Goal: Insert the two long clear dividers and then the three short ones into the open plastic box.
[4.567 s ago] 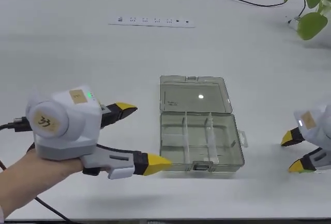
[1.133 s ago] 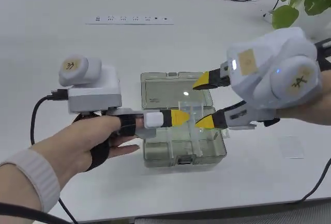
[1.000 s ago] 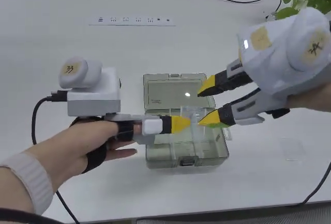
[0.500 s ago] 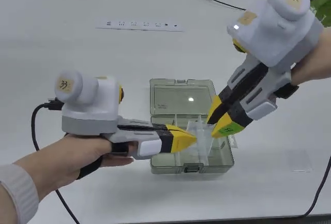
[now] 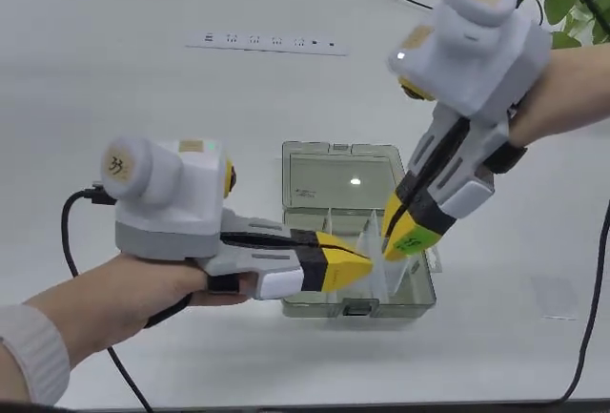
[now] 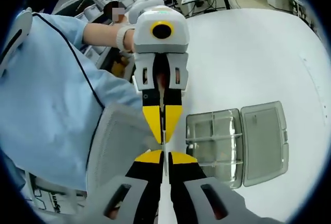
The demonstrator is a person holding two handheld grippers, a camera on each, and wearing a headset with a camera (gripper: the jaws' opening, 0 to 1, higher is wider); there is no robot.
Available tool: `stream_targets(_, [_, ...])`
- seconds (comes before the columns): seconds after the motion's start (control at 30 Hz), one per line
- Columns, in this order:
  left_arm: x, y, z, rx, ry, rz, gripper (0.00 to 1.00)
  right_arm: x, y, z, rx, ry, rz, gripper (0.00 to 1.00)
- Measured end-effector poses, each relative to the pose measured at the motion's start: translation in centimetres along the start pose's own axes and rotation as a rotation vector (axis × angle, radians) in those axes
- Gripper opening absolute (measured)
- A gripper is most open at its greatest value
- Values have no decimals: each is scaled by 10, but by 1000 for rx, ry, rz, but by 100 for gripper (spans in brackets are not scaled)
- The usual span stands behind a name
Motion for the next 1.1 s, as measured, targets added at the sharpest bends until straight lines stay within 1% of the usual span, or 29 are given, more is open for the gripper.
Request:
stream_targets(0.1, [0,1,0,-4,-2,16,0,-1,-1,0,6,-1,13,3])
stream_targets(0.27, [0,2,1,-7,1,20,0,0,-3,1,16,-11,22,3])
stream_targets(0.33, [-1,2,1,-7,-4,21,0,0,-4,2,21,-24,9,3])
stream_targets(0.4, [-2,3,1,-6,-9,29,0,0,-3,2,16,-30,15,2])
stream_targets(0.43, [-2,3,1,-2,-9,29,0,0,-4,2,14,-31,-2,2])
stream_targets(0.47, [-2,2,1,3,-7,31,0,0,-2,1,9,-30,-11,2])
stream_targets(0.5, [-2,2,1,4,-6,28,0,1,-1,1,7,-32,-5,2])
stream_targets(0.57, [-1,0,0,18,-2,25,0,2,1,1,-10,-39,-16,2])
stream_targets(0.67, [0,-3,0,31,-9,41,0,4,1,2,-35,-54,-20,2])
stream_targets(0.83, [2,-5,-1,41,-10,40,0,6,0,1,-48,-62,-23,2])
stream_targets(1.0, [2,-7,-1,58,-20,62,0,7,3,1,-66,-78,-52,2])
stream_targets(1.07, [1,-8,-1,70,-22,87,0,7,3,2,-74,-82,-59,2])
stream_targets(1.1, [1,-10,-2,76,-22,89,0,7,4,2,-79,-85,-65,2])
Point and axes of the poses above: the centre of the closed fingertips' face, and the gripper's own axes: z roughly forward along the fingers, y roughly to its right, x roughly out of its top, the point moved 4 cm from there along -z, roughly backward along the fingers, and after that the axes turned 13 degrees about y, right-handed, at the moved point
